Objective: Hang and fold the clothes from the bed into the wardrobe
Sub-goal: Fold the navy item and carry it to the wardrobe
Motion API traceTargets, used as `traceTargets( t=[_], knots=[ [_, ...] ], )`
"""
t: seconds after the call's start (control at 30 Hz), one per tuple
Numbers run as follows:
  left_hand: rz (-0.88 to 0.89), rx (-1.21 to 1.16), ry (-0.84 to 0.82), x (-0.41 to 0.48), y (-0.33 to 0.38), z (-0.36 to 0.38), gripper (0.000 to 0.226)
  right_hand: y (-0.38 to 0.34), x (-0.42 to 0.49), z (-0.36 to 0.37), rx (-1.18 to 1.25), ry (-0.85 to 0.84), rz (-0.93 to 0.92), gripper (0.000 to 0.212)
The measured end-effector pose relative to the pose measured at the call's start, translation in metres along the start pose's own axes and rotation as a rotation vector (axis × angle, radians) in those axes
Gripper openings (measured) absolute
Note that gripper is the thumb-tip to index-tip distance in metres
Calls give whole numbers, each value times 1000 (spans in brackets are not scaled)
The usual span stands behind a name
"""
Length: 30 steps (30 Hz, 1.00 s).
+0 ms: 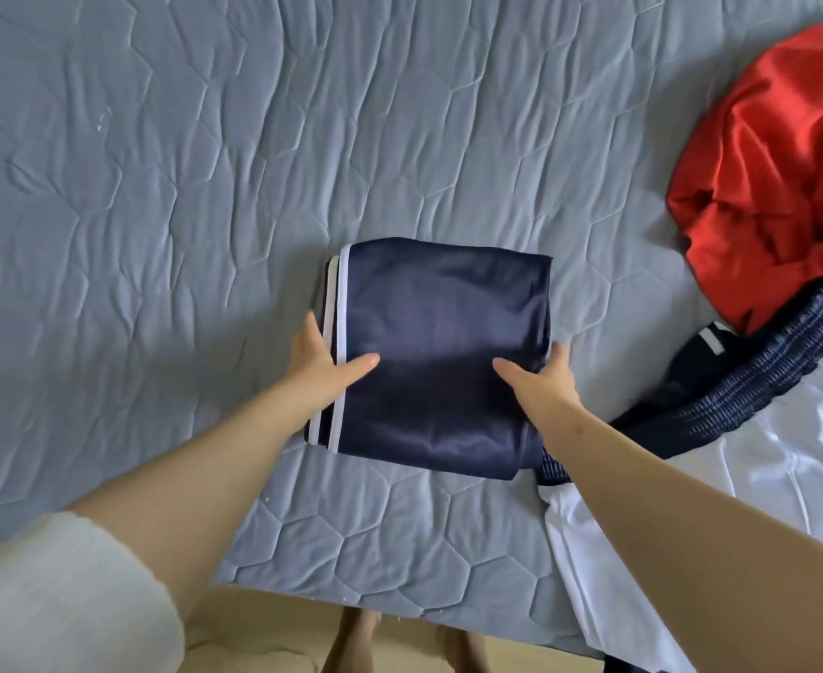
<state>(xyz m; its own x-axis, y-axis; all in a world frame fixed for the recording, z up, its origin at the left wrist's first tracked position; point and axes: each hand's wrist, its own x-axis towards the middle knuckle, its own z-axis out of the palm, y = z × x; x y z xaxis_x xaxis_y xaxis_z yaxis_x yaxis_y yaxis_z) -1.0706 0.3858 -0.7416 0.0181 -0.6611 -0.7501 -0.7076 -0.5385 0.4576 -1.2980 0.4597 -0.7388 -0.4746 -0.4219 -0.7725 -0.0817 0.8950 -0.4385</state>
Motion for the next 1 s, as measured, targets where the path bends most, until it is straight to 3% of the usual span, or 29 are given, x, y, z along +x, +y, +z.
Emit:
traceTargets(
  t=[0.1, 0.23, 0.37, 0.5, 0.67, 0.77, 0.9, 1.0],
  knots=[
    [-61, -197, -11, 1, -18, 9, 94, 20, -1, 14, -35, -11, 61, 78],
    [-91, -384, -211, 1, -32, 10, 72, 33, 2, 26, -16, -33, 69, 81],
    [-70, -309, -300, -4, -45, 7, 68, 42, 3, 27, 72, -75, 56, 66],
    [-195, -278, -242, -18, -53, 9, 33, 44, -8, 26, 274, -199, 151, 45],
    [-377, -235, -246, -47, -74, 15, 47, 66, -36, 23, 311, -478, 397, 37],
    [-497, -429, -351, -52, -86, 2, 41, 79, -43, 31, 345, -420, 352, 41],
    [-387, -496, -325, -48, -87, 5, 35, 85, -39, 42, 425, -343, 377, 37],
    [-244, -338, -120, -50, -84, 26, 47, 84, -41, 48, 414, -368, 397, 41]
  ],
)
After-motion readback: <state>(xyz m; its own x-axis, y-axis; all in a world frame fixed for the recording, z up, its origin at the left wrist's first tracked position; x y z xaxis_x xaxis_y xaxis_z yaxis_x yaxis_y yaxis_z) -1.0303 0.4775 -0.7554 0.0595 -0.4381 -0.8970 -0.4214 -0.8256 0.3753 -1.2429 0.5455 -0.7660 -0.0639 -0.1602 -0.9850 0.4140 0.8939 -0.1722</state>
